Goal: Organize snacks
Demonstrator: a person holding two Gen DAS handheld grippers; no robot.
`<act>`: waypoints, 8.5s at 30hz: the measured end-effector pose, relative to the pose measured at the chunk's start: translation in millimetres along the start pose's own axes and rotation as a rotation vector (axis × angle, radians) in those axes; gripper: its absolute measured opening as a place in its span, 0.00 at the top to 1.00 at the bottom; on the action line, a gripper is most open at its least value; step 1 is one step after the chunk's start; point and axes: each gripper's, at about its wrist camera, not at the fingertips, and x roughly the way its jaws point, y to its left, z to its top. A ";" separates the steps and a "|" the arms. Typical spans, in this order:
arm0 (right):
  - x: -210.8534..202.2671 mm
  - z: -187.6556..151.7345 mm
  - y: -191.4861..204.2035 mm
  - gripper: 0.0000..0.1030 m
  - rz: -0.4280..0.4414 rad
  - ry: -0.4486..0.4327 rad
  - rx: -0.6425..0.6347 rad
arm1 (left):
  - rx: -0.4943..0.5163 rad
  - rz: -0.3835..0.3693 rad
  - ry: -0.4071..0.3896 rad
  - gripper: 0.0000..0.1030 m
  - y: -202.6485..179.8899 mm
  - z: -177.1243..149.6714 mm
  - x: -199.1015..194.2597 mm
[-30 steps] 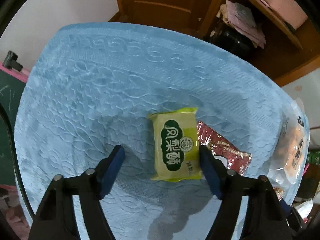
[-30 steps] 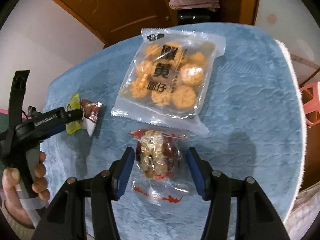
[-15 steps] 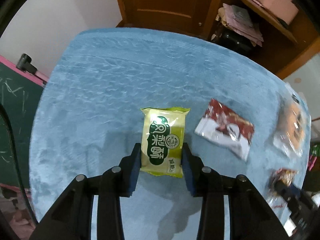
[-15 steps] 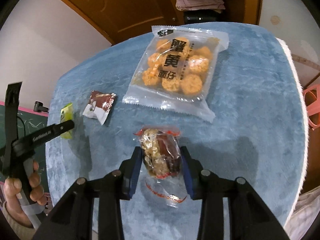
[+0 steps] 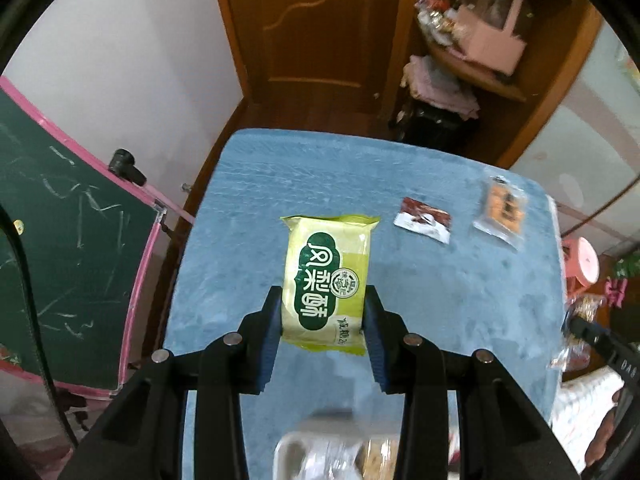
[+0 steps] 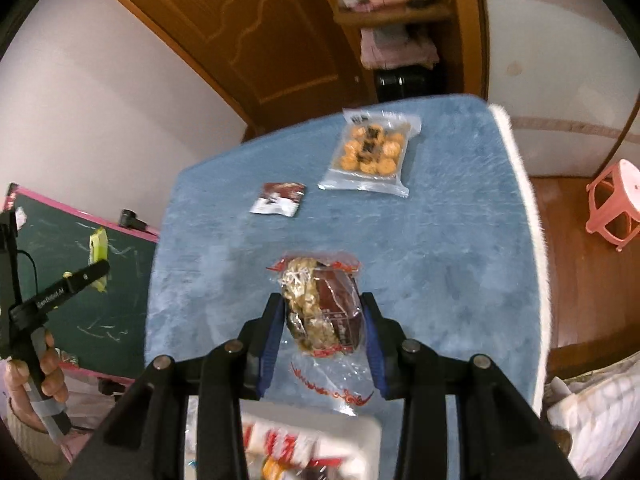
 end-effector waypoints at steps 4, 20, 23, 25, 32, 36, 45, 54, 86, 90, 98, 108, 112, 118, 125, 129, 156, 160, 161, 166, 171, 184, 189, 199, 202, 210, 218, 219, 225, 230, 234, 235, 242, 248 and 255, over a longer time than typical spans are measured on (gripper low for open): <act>-52.0 -32.0 20.4 0.63 0.002 -0.068 0.005 | 0.038 -0.033 -0.028 0.64 13.7 -43.2 -54.9; -137.4 -162.7 83.6 0.63 -0.042 -0.142 -0.045 | 0.158 -0.228 -0.079 0.64 -4.3 -218.7 -127.6; -134.0 -176.0 84.9 0.62 -0.063 -0.116 -0.046 | 0.165 -0.261 -0.066 0.64 -13.9 -229.1 -121.7; -131.0 -182.8 84.9 0.62 -0.071 -0.099 -0.049 | 0.182 -0.259 -0.065 0.64 -21.9 -235.9 -119.1; -124.2 -195.9 83.0 0.62 -0.111 -0.069 -0.059 | 0.240 -0.262 -0.062 0.64 -50.3 -245.3 -116.4; -121.6 -197.4 84.0 0.62 -0.120 -0.061 -0.068 | 0.256 -0.252 -0.071 0.64 -57.9 -244.0 -118.0; -111.9 -193.6 98.5 0.61 -0.129 -0.045 -0.140 | 0.261 -0.224 -0.070 0.60 -62.7 -244.9 -117.7; -100.7 -192.0 99.4 0.50 -0.123 -0.010 -0.129 | 0.271 -0.192 -0.121 0.18 -64.7 -245.7 -127.1; -78.0 -169.5 84.7 0.50 -0.115 0.050 -0.083 | 0.244 -0.183 -0.088 0.18 -64.3 -231.9 -108.7; -73.3 -158.2 81.7 0.50 -0.112 0.057 -0.080 | 0.234 -0.171 -0.088 0.18 -65.5 -221.5 -103.1; -69.6 -124.8 75.3 0.33 -0.111 0.046 -0.102 | 0.236 -0.188 -0.058 0.18 -74.6 -189.2 -91.9; -52.8 -35.9 54.0 0.31 -0.125 0.017 -0.159 | 0.328 -0.158 -0.024 0.18 -113.6 -115.6 -66.3; -39.1 10.9 35.2 0.15 -0.125 0.019 -0.140 | 0.312 -0.179 0.001 0.18 -125.2 -70.2 -51.1; -8.7 81.9 8.7 0.15 -0.140 -0.004 -0.096 | 0.269 -0.147 0.003 0.17 -139.0 8.2 -9.9; 61.5 143.1 -15.0 0.11 -0.156 -0.017 -0.025 | 0.057 -0.148 0.098 0.18 -128.6 80.7 86.7; 107.2 162.5 -31.3 0.09 -0.206 0.000 0.035 | -0.062 -0.105 0.135 0.18 -119.5 96.1 144.1; 198.6 140.9 -65.6 0.23 -0.179 0.136 0.140 | -0.265 0.070 0.199 0.57 -161.7 61.9 255.2; 185.4 123.8 -80.1 0.26 -0.151 0.141 0.173 | -0.154 0.059 0.211 0.63 -180.8 48.2 244.3; 181.6 119.0 -84.1 0.26 -0.139 0.145 0.185 | -0.129 0.059 0.210 0.64 -183.7 43.8 241.6; 149.6 90.8 -92.0 0.27 -0.097 0.147 0.218 | -0.014 0.041 0.208 0.64 -190.8 14.1 208.1; 100.0 59.6 -81.5 0.27 -0.065 0.104 0.221 | 0.073 -0.023 0.176 0.64 -174.3 -7.3 140.2; -71.5 -64.7 7.5 0.27 0.031 -0.128 0.121 | 0.183 -0.130 -0.022 0.64 -90.8 -85.2 -80.7; -104.7 -113.2 36.1 0.27 0.029 -0.155 0.070 | 0.224 -0.145 -0.086 0.64 -75.8 -134.5 -126.9; -118.9 -189.3 64.1 0.26 0.008 -0.115 0.020 | 0.289 -0.087 -0.152 0.64 -72.1 -216.1 -141.4; -118.9 -203.1 68.0 0.26 -0.006 -0.098 0.013 | 0.275 -0.071 -0.153 0.64 -68.1 -227.0 -137.0; -112.2 -219.7 76.1 0.26 -0.034 -0.055 0.000 | 0.263 -0.070 -0.115 0.64 -60.6 -246.7 -123.2; -99.9 -219.6 86.0 0.26 -0.059 -0.015 -0.022 | 0.277 -0.058 -0.116 0.64 -62.3 -255.9 -118.5; -98.0 -219.0 86.7 0.26 -0.063 -0.009 -0.024 | 0.277 -0.057 -0.112 0.64 -61.8 -255.9 -117.3; -80.2 -214.7 89.3 0.20 -0.079 0.056 -0.013 | 0.274 -0.054 -0.086 0.62 -59.0 -253.8 -109.8; -62.6 -216.3 84.9 0.19 -0.083 0.130 0.024 | 0.263 -0.066 -0.087 0.19 -56.4 -250.6 -108.3; -66.8 -216.4 84.2 0.14 -0.068 0.090 0.037 | 0.288 -0.055 -0.094 0.18 -58.5 -250.0 -107.0; -70.6 -215.3 85.7 0.10 -0.073 0.070 0.033 | 0.292 -0.053 -0.087 0.17 -59.5 -249.9 -105.1; -84.5 -215.2 100.4 0.06 -0.109 -0.002 -0.028 | 0.310 -0.058 -0.065 0.17 -62.7 -252.7 -100.6; -90.5 -215.3 104.2 0.06 -0.122 -0.024 -0.038 | 0.310 -0.070 -0.064 0.17 -61.1 -254.4 -101.5; -97.5 -215.7 109.2 0.06 -0.128 -0.053 -0.037 | 0.304 -0.078 -0.067 0.17 -57.3 -255.2 -103.5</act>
